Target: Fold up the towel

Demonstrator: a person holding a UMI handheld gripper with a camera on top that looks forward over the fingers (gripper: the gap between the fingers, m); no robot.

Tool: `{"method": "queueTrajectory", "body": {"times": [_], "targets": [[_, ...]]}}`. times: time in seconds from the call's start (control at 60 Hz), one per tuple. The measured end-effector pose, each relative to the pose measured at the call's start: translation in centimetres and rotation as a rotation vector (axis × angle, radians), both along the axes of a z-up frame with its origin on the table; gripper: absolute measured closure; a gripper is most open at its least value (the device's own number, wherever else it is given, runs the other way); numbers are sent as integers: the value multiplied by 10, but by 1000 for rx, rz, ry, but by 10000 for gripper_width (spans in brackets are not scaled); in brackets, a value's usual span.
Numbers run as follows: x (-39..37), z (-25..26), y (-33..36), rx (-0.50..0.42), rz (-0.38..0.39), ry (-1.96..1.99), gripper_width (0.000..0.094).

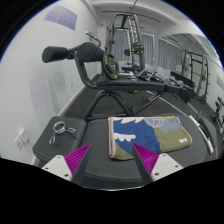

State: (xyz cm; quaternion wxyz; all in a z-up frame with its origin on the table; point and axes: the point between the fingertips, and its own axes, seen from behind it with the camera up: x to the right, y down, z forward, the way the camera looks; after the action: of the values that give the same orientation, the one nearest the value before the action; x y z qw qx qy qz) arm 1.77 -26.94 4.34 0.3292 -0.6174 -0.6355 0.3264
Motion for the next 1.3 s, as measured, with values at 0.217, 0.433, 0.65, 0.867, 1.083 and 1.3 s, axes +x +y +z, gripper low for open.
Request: {"method": "queueTrajectory", "body": {"times": [0.217, 0.433, 0.65, 0.867, 1.083, 1.3], "targets": [[-52, -44, 4, 5, -31, -62, 76], [-84, -69, 3, 38, -27, -89, 93], [-96, -66, 25, 137, -57, -81, 904], [-82, -58, 9, 42, -13, -129, 923], [-77, 23, 55, -125, -27, -55, 922], [-82, 55, 173, -92, -107, -10, 919]]}}
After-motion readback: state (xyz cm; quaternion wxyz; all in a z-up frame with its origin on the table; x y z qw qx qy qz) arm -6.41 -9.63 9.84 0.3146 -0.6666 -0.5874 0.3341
